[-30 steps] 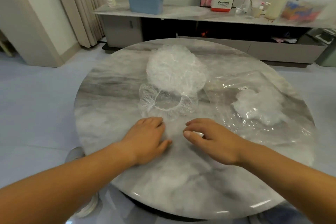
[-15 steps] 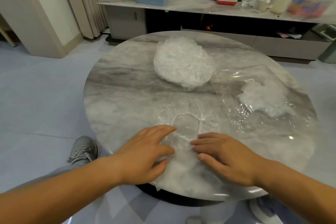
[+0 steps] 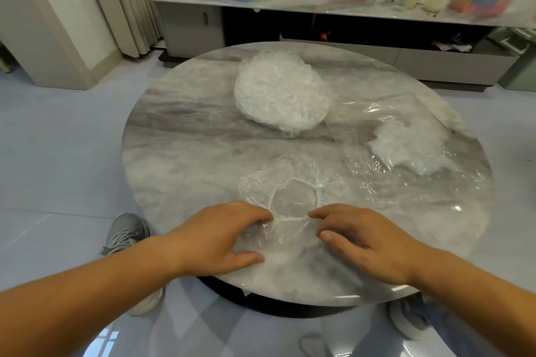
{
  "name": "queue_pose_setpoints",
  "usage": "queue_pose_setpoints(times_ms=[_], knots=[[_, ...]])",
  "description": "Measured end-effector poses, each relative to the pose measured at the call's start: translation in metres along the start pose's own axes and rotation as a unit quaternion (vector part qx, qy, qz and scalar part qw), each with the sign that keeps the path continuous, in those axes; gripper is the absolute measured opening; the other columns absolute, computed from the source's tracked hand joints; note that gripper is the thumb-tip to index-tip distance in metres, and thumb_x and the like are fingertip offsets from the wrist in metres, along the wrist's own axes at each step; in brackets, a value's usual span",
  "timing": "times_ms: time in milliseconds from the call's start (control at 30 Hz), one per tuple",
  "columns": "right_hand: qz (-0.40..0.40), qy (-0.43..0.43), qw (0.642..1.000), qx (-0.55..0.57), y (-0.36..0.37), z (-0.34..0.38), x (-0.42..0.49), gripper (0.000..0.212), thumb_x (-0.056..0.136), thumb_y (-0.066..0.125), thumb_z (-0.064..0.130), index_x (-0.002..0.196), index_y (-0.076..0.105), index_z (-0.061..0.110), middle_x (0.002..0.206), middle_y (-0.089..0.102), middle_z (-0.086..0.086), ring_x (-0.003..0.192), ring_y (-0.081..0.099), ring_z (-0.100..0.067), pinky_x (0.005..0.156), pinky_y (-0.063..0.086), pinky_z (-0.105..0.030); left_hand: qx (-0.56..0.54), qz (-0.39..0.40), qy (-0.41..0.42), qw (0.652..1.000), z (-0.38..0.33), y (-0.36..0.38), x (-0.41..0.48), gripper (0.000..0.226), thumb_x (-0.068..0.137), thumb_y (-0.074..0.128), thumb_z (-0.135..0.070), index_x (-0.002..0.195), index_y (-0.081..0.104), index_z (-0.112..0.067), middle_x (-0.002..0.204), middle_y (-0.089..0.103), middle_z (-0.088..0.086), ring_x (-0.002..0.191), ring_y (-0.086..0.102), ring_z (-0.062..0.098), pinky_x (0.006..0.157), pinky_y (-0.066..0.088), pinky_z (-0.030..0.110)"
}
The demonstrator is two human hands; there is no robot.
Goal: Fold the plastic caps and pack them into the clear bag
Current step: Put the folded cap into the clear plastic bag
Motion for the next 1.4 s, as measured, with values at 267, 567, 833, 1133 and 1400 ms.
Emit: queue_pose_setpoints(times_ms=[267, 567, 833, 1133, 1400], knots=[[0.001, -0.061, 0.996, -0.061, 0.003, 0.009, -0.004, 0.042, 0.098, 0.04, 0.06, 0.097, 0.075, 0.035, 0.15, 0.045, 0.023, 0.145, 0.025, -0.001, 0.113, 0.031, -0.03, -0.088, -0.045, 0.009, 0.995, 0.004, -0.005, 0.013, 0.029, 0.082, 0.07, -0.056, 0.102, 0.07, -0.035, 0.118, 0.064, -0.024, 0.116, 0.053, -0.005, 0.09, 0.052, 0.025], [0.017, -0.113, 0.979, -0.168, 0.02, 0.025, -0.002, 0.051, 0.101, 0.029, 0.063, 0.121, 0.069, 0.038, 0.156, 0.037, 0.016, 0.147, 0.023, -0.006, 0.118, 0.016, -0.037, -0.17, -0.045, -0.028, 0.984, 0.001, -0.003, 0.016, 0.009, 0.086, 0.075, -0.039, 0.091, 0.075, -0.031, 0.108, 0.069, -0.022, 0.108, 0.06, -0.002, 0.087, 0.052, 0.02], [-0.063, 0.011, 0.988, 0.14, 0.004, 0.003, 0.005, 0.049, 0.095, 0.044, 0.057, 0.125, 0.07, 0.029, 0.119, 0.066, 0.023, 0.119, 0.057, 0.0, 0.1, 0.042, -0.017, -0.219, -0.073, -0.111, 0.967, 0.008, -0.01, 0.017, 0.025, 0.084, 0.069, -0.055, 0.098, 0.062, -0.035, 0.095, 0.066, -0.018, 0.091, 0.062, 0.002, 0.077, 0.05, 0.017], [-0.089, 0.095, 0.982, 0.138, -0.001, -0.021, 0.018, 0.022, 0.103, 0.055, 0.029, 0.116, 0.072, 0.03, 0.112, 0.064, 0.02, 0.106, 0.059, 0.003, 0.087, 0.042, -0.012, -0.243, -0.116, -0.226, 0.936, 0.031, -0.013, 0.029, 0.019, 0.082, 0.08, -0.041, 0.088, 0.068, -0.028, 0.081, 0.068, -0.004, 0.071, 0.066, 0.009, 0.071, 0.057, 0.027], [-0.05, 0.047, 0.996, -0.052, 0.002, -0.015, 0.025, 0.058, 0.094, 0.031, 0.063, 0.115, 0.074, 0.03, 0.105, 0.053, 0.015, 0.103, 0.049, -0.003, 0.095, 0.041, -0.024, -0.195, -0.138, -0.273, 0.932, 0.035, -0.019, 0.046, 0.04, 0.068, 0.088, -0.049, 0.089, 0.06, -0.029, 0.079, 0.064, -0.007, 0.068, 0.061, 0.009, 0.068, 0.056, 0.032]])
Point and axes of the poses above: each hand's wrist, its own x-axis towards the middle knuckle, its own y-axis out of the palm, z = x × y, the point moved 9 cm from there along x, towards the middle knuckle
